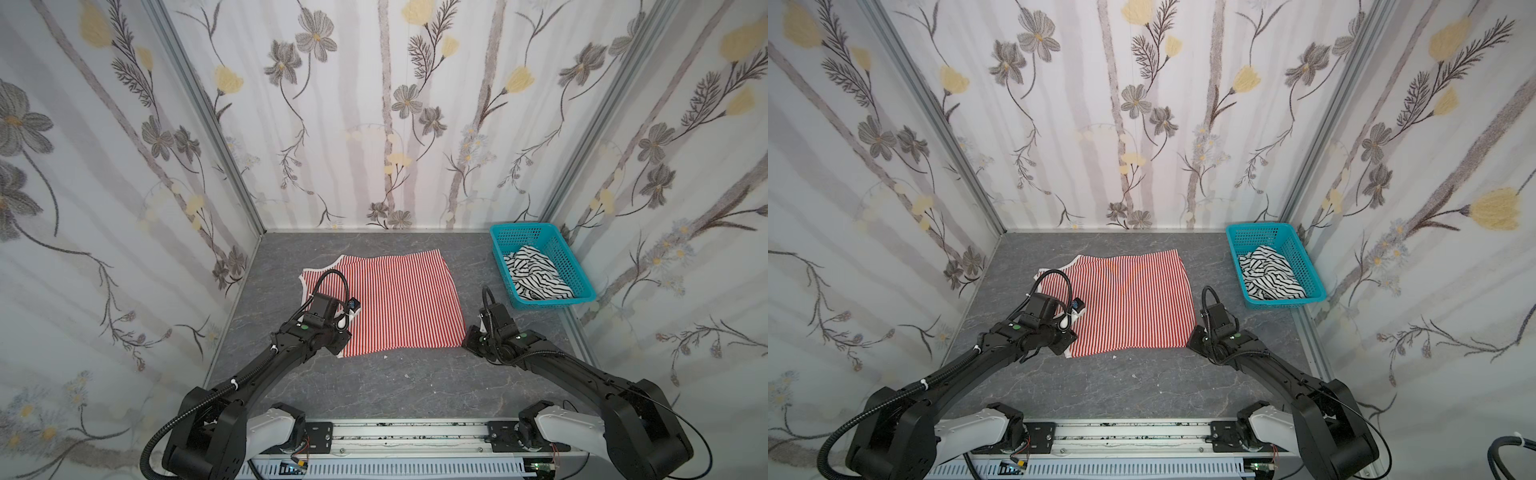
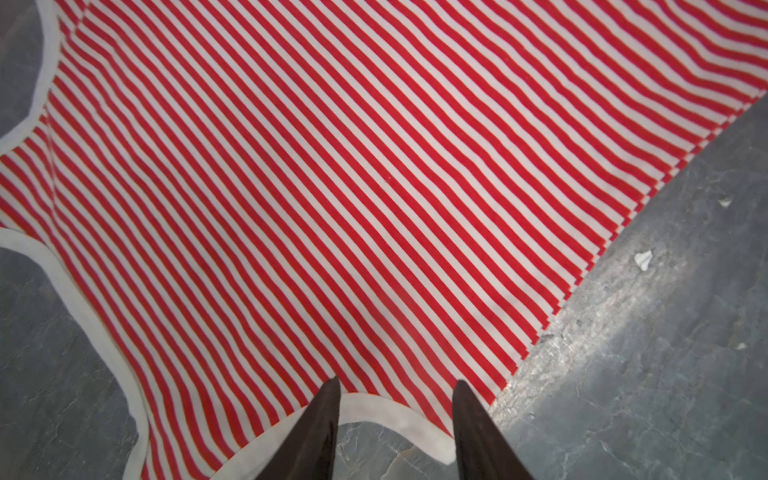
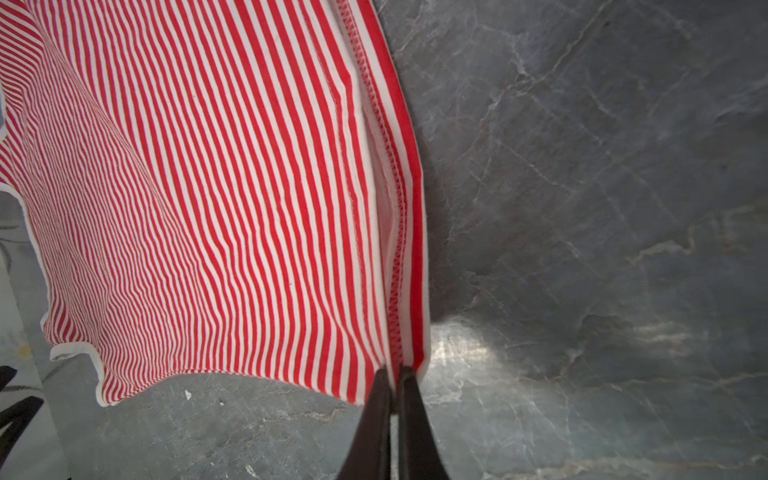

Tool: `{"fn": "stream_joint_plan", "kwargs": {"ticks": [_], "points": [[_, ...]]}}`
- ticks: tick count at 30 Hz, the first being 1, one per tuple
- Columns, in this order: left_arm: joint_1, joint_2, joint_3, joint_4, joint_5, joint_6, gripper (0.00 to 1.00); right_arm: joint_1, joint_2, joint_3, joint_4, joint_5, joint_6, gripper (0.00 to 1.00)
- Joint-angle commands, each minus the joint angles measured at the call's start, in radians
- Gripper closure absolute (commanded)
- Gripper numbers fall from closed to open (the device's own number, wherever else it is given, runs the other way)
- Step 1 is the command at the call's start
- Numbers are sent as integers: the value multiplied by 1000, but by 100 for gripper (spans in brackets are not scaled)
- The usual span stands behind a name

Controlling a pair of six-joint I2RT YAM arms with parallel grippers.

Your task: Fold and stack the tank tops

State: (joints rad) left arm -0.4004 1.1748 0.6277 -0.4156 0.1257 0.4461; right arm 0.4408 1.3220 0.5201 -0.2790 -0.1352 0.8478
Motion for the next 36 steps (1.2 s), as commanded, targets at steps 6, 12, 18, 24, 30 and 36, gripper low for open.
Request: {"fn": "stream_joint_plan", "kwargs": {"ticks": [6, 12, 18, 24, 30, 36], "points": [[-66, 23, -52, -53, -4, 87, 49, 14, -43, 18, -26, 2, 14, 100], [-73, 42, -78, -53, -55, 127, 53, 19, -40, 24, -29, 3, 14, 100], [-72, 52, -96, -51, -55, 148, 58, 19, -29, 29, -28, 5, 13, 100], [-72, 68, -89, -38, -50, 147, 63, 20, -30, 34, -35, 9, 13, 100], [-72, 80, -94, -38, -61, 159, 74, 20, -36, 37, -53, 12, 10, 100], [-72, 24, -100, -103, -14, 213, 82, 21, -64, 36, -94, 28, 8, 100]]}}
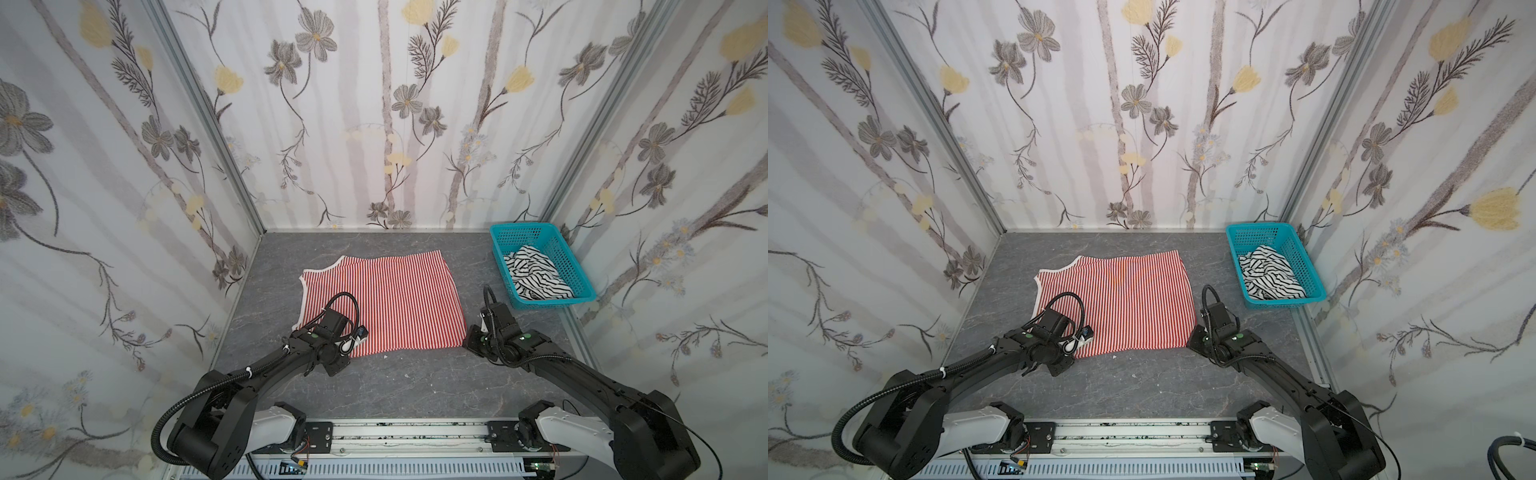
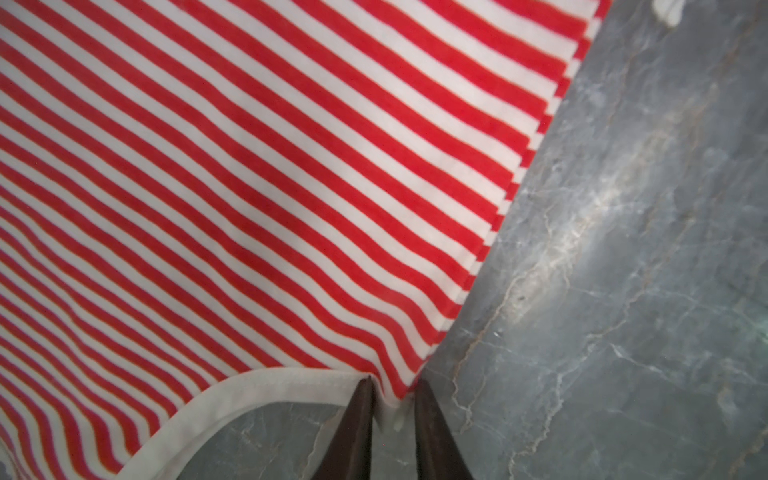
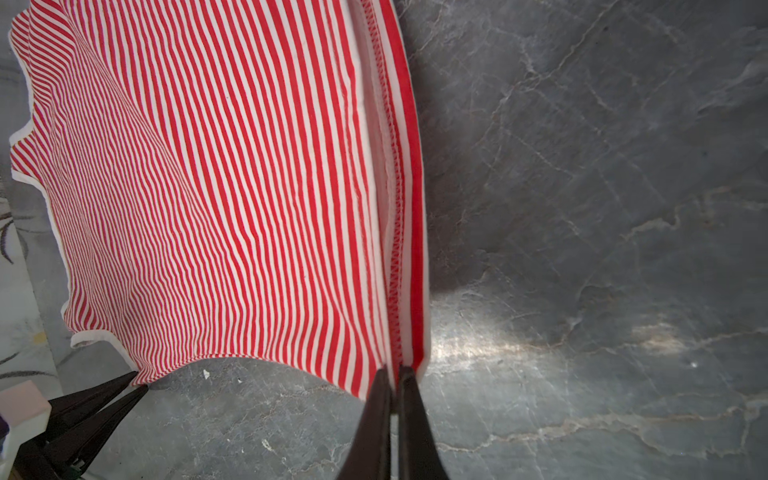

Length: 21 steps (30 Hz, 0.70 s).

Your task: Fold and stack the tank tops

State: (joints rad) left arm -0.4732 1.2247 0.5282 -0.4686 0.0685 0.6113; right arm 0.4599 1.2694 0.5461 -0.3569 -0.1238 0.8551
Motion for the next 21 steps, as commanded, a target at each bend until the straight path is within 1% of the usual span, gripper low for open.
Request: {"fn": "stream_joint_plan", "kwargs": {"ticks": [1, 6, 10, 14, 21], "points": [[1, -41, 2, -61, 51, 51, 82, 2, -17, 11, -23, 16, 1, 100], [0, -65, 41, -97, 36, 62, 87, 0, -59, 36, -73, 34, 1, 100], [2, -52, 76, -96, 23, 75, 88, 0, -69, 73, -99, 39, -6, 100], [13, -22, 125, -95, 5, 104, 88, -3, -51, 111, -109, 46, -20, 100], [64, 30, 236, -93, -6, 155, 88, -22, 8, 169, -111, 50, -57, 100]]}}
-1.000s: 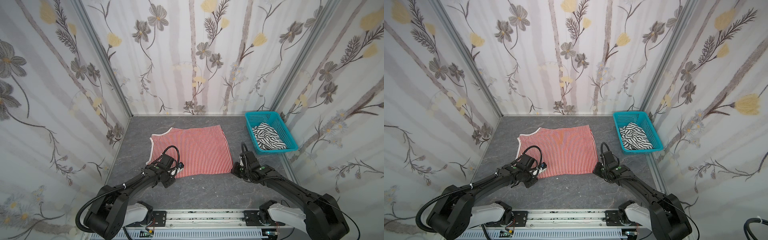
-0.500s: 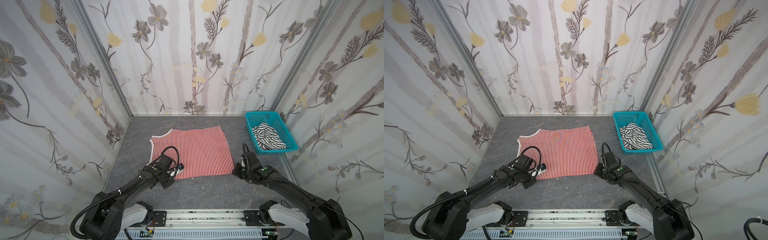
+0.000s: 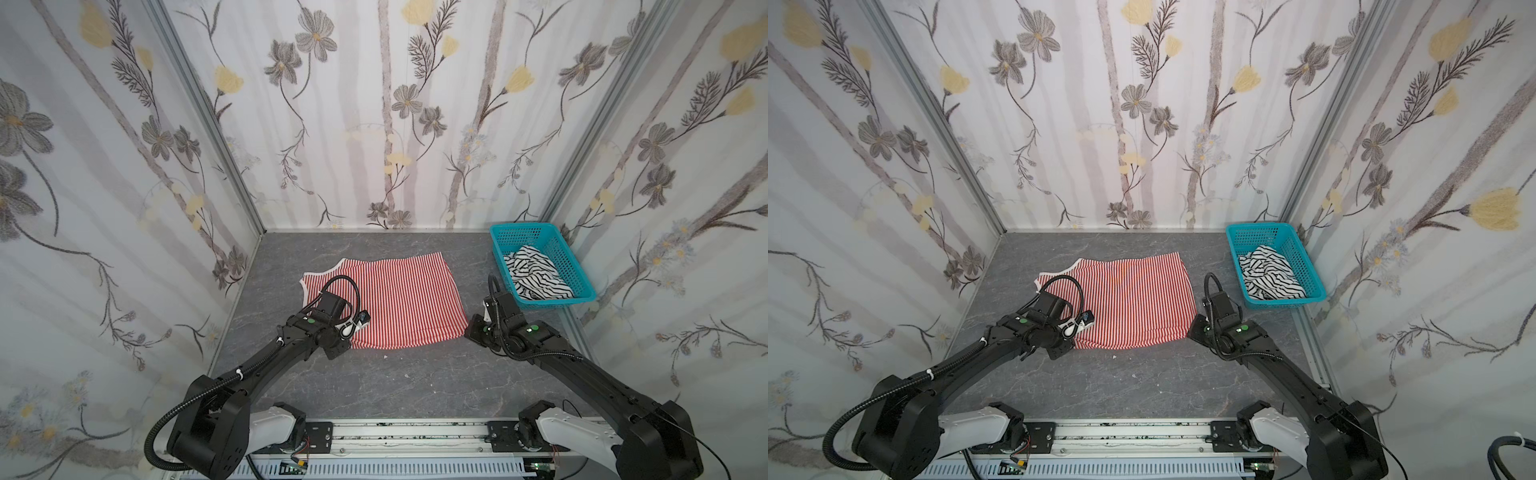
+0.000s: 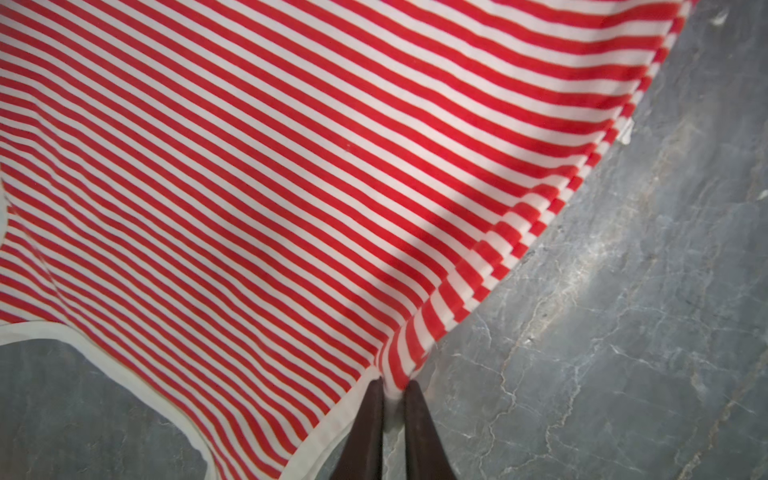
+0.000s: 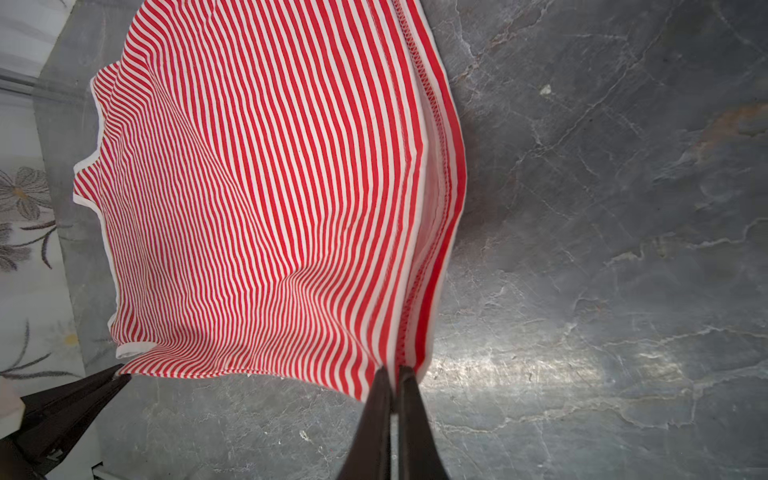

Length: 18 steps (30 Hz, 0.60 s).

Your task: Fold and stack the tank tops

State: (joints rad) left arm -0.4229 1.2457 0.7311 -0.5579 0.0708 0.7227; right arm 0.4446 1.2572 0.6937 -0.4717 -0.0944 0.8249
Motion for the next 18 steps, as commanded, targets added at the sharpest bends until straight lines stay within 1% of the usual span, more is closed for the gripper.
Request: {"fn": "stream_joint_plan", "kwargs": {"ticks": [1, 5, 6, 9, 18], "points": [[19, 8, 43, -4, -8, 50, 88, -10, 31, 29, 5, 19, -35, 100], [45, 69, 90, 1, -6, 69, 88, -35, 80, 53, 2, 14, -72, 100], [50, 81, 103, 0, -6, 73, 88, -42, 95, 91, 2, 10, -83, 100], [63, 115, 136, 4, -6, 86, 88, -59, 140, 122, 2, 2, -112, 100], [85, 220, 231, 13, -4, 106, 87, -99, 290, 229, 1, -1, -188, 100]]}}
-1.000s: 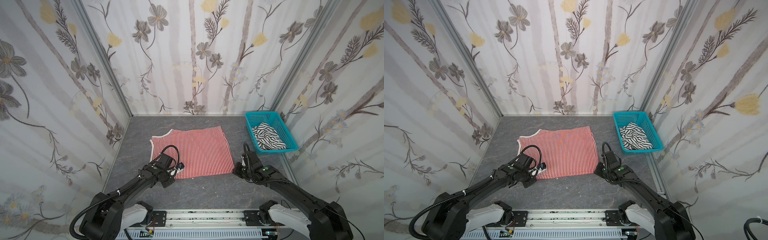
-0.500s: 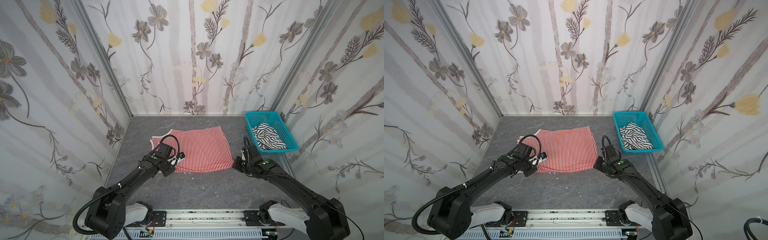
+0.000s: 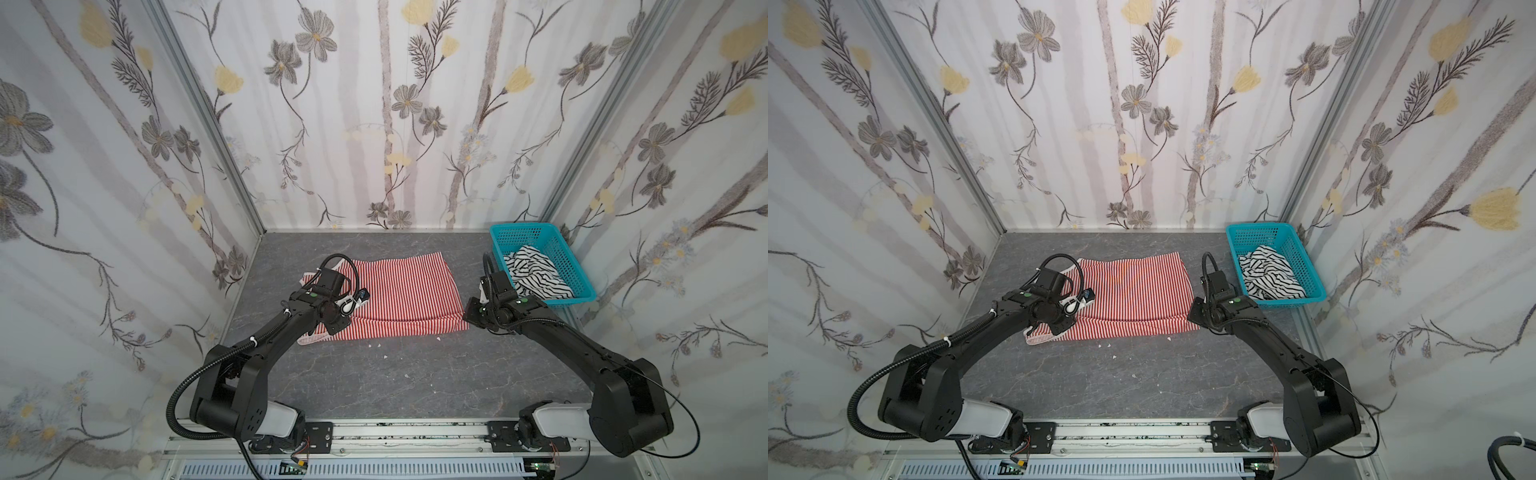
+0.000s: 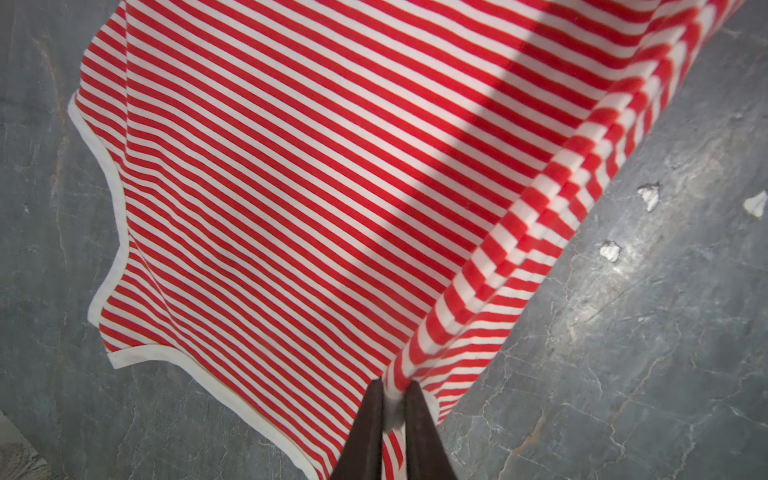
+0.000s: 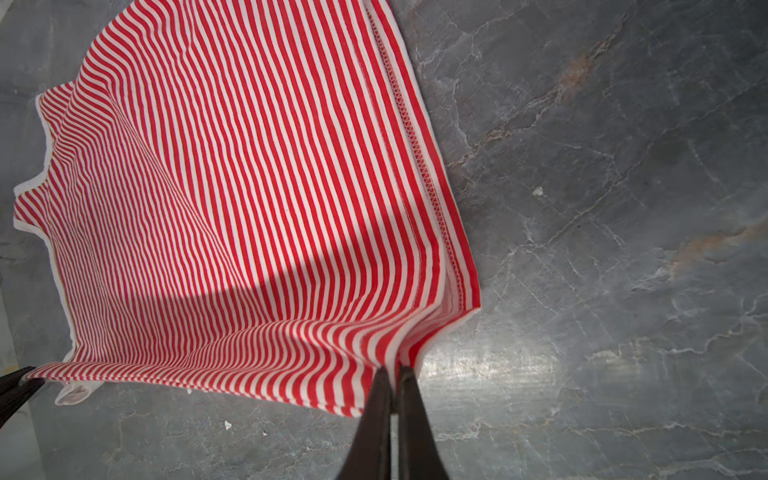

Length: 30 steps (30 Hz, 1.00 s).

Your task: Fold and stack the tank tops

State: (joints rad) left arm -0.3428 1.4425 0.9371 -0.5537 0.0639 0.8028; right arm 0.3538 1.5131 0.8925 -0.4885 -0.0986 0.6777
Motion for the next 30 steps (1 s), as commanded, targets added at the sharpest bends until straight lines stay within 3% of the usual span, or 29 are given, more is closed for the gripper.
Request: {"fn": "stream_joint_plan", "kwargs": {"ticks": [1, 24, 25, 27, 30], "points": [[7, 35, 33, 11, 4, 26, 87, -12, 49, 42, 18, 4, -49, 100], [67, 340, 201, 88, -30, -12, 84, -52, 413, 303, 22, 33, -142, 100], [67, 348, 204, 91, -36, -18, 83, -52, 421, 310, 22, 36, -142, 100], [69, 363, 205, 96, -53, -26, 69, -53, 433, 320, 22, 42, -141, 100], [80, 358, 201, 114, -84, -51, 61, -52, 426, 323, 19, 66, -139, 71]]}}
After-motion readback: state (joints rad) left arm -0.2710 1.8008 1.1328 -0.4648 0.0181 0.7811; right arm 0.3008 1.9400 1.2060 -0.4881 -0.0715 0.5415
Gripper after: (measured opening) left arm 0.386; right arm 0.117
